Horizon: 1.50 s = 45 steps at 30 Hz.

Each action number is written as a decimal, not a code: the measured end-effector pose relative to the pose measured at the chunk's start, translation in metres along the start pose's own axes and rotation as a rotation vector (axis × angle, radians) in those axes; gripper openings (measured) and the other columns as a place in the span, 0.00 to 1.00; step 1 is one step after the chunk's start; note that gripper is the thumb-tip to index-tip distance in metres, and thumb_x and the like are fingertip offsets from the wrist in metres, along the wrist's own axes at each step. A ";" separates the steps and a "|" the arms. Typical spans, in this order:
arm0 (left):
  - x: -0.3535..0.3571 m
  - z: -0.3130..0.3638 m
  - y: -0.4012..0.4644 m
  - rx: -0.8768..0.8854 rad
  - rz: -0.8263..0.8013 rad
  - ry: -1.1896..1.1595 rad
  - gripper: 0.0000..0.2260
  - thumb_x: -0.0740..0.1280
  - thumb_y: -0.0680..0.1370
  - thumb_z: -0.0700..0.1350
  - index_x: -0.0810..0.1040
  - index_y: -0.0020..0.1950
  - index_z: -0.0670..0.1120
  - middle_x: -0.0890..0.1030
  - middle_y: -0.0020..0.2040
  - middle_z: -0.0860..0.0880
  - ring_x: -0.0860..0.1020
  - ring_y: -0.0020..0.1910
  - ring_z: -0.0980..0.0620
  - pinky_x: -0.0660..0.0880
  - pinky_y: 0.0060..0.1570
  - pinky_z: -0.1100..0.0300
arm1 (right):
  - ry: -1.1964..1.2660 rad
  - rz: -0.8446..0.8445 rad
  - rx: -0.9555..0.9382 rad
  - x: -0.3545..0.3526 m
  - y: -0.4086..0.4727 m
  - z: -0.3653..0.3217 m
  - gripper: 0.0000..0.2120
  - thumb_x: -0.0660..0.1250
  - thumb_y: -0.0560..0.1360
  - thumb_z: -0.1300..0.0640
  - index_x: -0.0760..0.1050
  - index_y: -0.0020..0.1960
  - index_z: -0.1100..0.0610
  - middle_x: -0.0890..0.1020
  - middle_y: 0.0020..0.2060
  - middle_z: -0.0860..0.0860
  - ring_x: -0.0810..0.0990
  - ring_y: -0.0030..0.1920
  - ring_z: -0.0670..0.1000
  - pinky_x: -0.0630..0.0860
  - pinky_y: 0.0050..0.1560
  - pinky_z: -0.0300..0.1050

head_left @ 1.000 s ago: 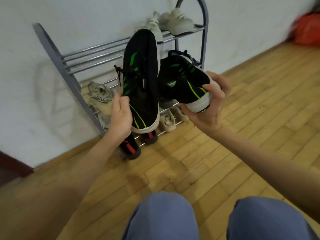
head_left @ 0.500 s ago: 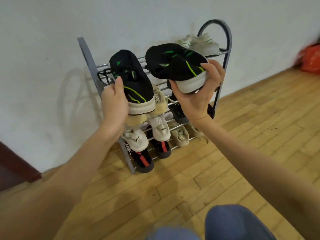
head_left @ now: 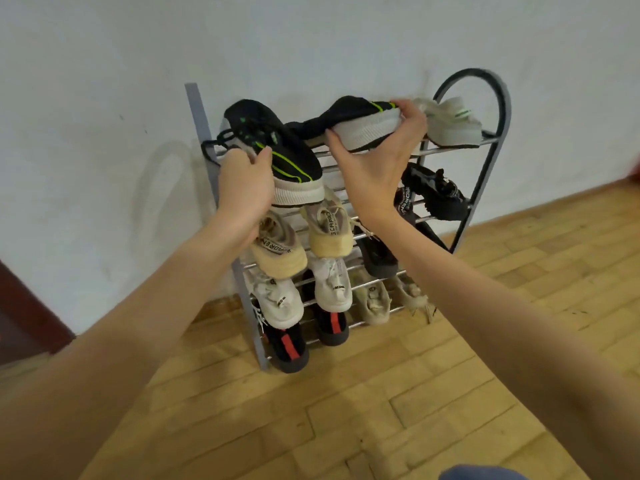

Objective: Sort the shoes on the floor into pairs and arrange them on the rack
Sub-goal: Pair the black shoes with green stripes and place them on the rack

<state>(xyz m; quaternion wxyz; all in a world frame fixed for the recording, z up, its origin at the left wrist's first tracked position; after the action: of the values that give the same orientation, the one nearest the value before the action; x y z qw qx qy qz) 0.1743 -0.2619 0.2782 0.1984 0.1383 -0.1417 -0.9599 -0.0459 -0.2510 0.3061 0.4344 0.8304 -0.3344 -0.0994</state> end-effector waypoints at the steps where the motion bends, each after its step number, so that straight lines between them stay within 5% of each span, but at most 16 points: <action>1: -0.002 0.000 0.006 -0.007 0.019 0.022 0.16 0.60 0.81 0.46 0.64 0.34 0.45 0.63 0.31 0.50 0.63 0.31 0.53 0.60 0.32 0.59 | 0.011 -0.013 0.021 0.008 0.007 0.006 0.36 0.79 0.63 0.54 0.65 0.62 0.65 0.66 0.56 0.54 0.68 0.59 0.54 0.68 0.63 0.39; 5: -0.003 -0.001 0.027 -0.087 0.073 0.003 0.15 0.60 0.80 0.44 0.64 0.33 0.46 0.66 0.32 0.49 0.67 0.33 0.52 0.66 0.37 0.58 | 0.001 -0.095 0.062 0.041 0.027 0.026 0.38 0.80 0.61 0.53 0.65 0.62 0.67 0.67 0.58 0.59 0.65 0.57 0.50 0.60 0.59 0.25; 8: 0.001 -0.003 0.040 -0.166 0.112 -0.056 0.06 0.59 0.79 0.43 0.70 0.43 0.44 0.70 0.39 0.47 0.73 0.44 0.48 0.74 0.48 0.52 | 0.041 -0.131 0.137 0.059 0.028 0.037 0.38 0.80 0.62 0.54 0.64 0.63 0.67 0.66 0.59 0.61 0.60 0.54 0.44 0.60 0.57 0.23; 10: 0.003 -0.002 0.045 -0.188 0.125 -0.026 0.10 0.58 0.80 0.42 0.65 0.38 0.46 0.67 0.36 0.49 0.70 0.43 0.48 0.72 0.45 0.54 | 0.054 -0.169 0.156 0.065 0.022 0.042 0.36 0.78 0.64 0.56 0.63 0.63 0.67 0.65 0.60 0.61 0.59 0.54 0.44 0.59 0.57 0.23; 18: 0.006 -0.004 0.041 -0.102 0.102 0.172 0.17 0.53 0.83 0.49 0.65 0.35 0.45 0.66 0.34 0.51 0.67 0.36 0.52 0.64 0.39 0.59 | -0.149 -0.535 0.069 0.064 -0.009 0.060 0.36 0.69 0.74 0.45 0.59 0.70 0.65 0.63 0.65 0.60 0.65 0.65 0.57 0.65 0.66 0.53; 24: 0.010 0.017 0.020 0.073 -0.045 0.293 0.09 0.61 0.78 0.48 0.73 0.43 0.42 0.71 0.37 0.50 0.70 0.38 0.52 0.65 0.38 0.58 | -0.170 -0.664 0.044 0.049 -0.026 0.061 0.35 0.62 0.74 0.44 0.57 0.74 0.59 0.64 0.69 0.59 0.63 0.70 0.58 0.58 0.70 0.56; 27: 0.012 0.026 -0.002 0.238 -0.117 0.431 0.16 0.65 0.76 0.51 0.77 0.60 0.44 0.77 0.50 0.52 0.74 0.50 0.54 0.70 0.49 0.58 | -0.065 -0.716 0.051 0.047 -0.024 0.060 0.30 0.63 0.74 0.48 0.61 0.73 0.56 0.65 0.68 0.58 0.63 0.69 0.55 0.62 0.69 0.48; 29: 0.009 0.026 -0.008 0.336 -0.107 0.557 0.23 0.69 0.74 0.54 0.74 0.67 0.48 0.77 0.62 0.49 0.74 0.61 0.51 0.71 0.60 0.55 | -0.043 -0.714 0.045 0.046 -0.023 0.060 0.26 0.66 0.76 0.53 0.64 0.71 0.58 0.67 0.66 0.58 0.65 0.69 0.52 0.62 0.65 0.32; 31: 0.005 0.023 -0.008 0.399 -0.089 0.603 0.24 0.71 0.73 0.54 0.75 0.68 0.49 0.78 0.63 0.45 0.75 0.62 0.47 0.71 0.62 0.52 | -0.048 -0.684 0.004 0.046 -0.022 0.056 0.25 0.68 0.76 0.53 0.66 0.69 0.59 0.70 0.64 0.58 0.66 0.65 0.48 0.59 0.59 0.20; 34: 0.005 0.020 -0.003 0.429 -0.056 0.587 0.22 0.70 0.73 0.53 0.76 0.66 0.49 0.79 0.60 0.44 0.76 0.59 0.45 0.73 0.59 0.50 | -0.036 -0.606 -0.008 0.047 -0.022 0.051 0.24 0.70 0.75 0.52 0.69 0.68 0.59 0.72 0.62 0.57 0.66 0.59 0.42 0.59 0.57 0.18; 40: 0.008 0.019 0.010 0.438 -0.017 0.593 0.21 0.71 0.73 0.52 0.77 0.65 0.48 0.81 0.56 0.42 0.77 0.56 0.44 0.73 0.56 0.52 | -0.046 -0.571 0.001 0.063 -0.023 0.053 0.25 0.72 0.74 0.52 0.71 0.67 0.59 0.75 0.61 0.56 0.71 0.58 0.45 0.62 0.56 0.20; 45: 0.010 0.008 0.013 0.476 -0.039 0.637 0.22 0.67 0.76 0.54 0.74 0.69 0.48 0.77 0.62 0.42 0.75 0.60 0.43 0.72 0.58 0.51 | -0.093 -0.624 -0.059 0.064 -0.024 0.051 0.24 0.67 0.77 0.50 0.70 0.69 0.59 0.74 0.63 0.56 0.73 0.63 0.52 0.68 0.63 0.39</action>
<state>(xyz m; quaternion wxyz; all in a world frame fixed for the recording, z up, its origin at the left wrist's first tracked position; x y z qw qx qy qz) 0.1672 -0.2759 0.2880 0.1765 0.4739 -0.2887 -0.8130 -0.0096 -0.3163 0.2646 0.3913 0.8745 -0.0801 -0.2752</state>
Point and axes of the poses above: each hand's wrist, its own y-axis towards the middle knuckle, its own x-axis out of the palm, z = x × y, the point moved 9 cm from there along y, towards the middle knuckle
